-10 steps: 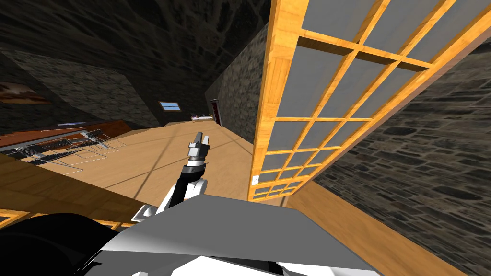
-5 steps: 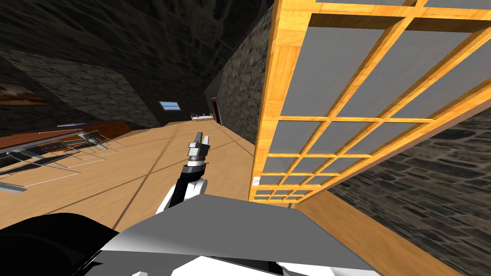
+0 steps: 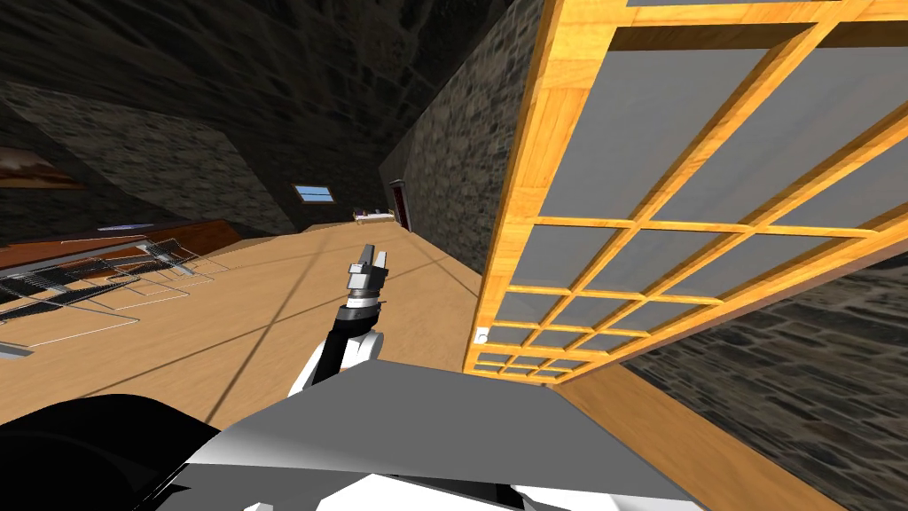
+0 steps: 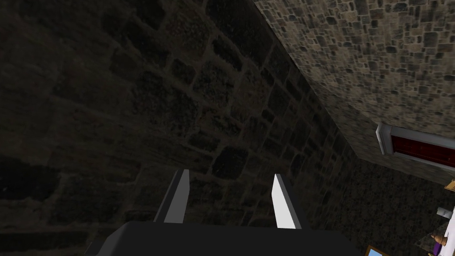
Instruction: Push the door open
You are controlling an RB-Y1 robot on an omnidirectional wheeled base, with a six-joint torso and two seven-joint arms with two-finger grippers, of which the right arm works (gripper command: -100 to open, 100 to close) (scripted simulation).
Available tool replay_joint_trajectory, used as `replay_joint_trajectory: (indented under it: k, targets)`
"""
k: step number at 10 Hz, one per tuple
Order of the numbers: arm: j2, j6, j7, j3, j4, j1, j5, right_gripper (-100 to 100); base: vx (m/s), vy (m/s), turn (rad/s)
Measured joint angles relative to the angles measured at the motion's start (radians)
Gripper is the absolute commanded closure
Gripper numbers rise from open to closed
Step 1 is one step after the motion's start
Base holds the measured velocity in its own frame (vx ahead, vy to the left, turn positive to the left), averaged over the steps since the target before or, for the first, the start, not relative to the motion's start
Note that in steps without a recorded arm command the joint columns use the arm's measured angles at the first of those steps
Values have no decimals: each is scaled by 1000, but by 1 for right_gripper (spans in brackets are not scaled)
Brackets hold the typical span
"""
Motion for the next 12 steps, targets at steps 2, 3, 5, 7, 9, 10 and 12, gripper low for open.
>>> replay_joint_trajectory:
  k: [2, 3, 5, 7, 9, 10, 12]
  targets:
    - [-1, -1, 0, 0, 0, 0, 0, 100, -12, -18, 1]
    - [-1, -1, 0, 0, 0, 0, 0, 100, -4, -6, 0]
    - [-1, -1, 0, 0, 0, 0, 0, -100, 33, -6, -106]
    - [-37, -15, 22, 18, 16, 11, -18, -100, 136, 5, -368]
    - [-57, -37, 51, 40, 36, 27, -39, -100, 115, 7, -175]
    - [-60, -52, 66, 50, 48, 34, -50, -100, 112, 33, -257]
    - [-53, -77, 95, 69, 77, 42, -74, -100, 83, 68, -273]
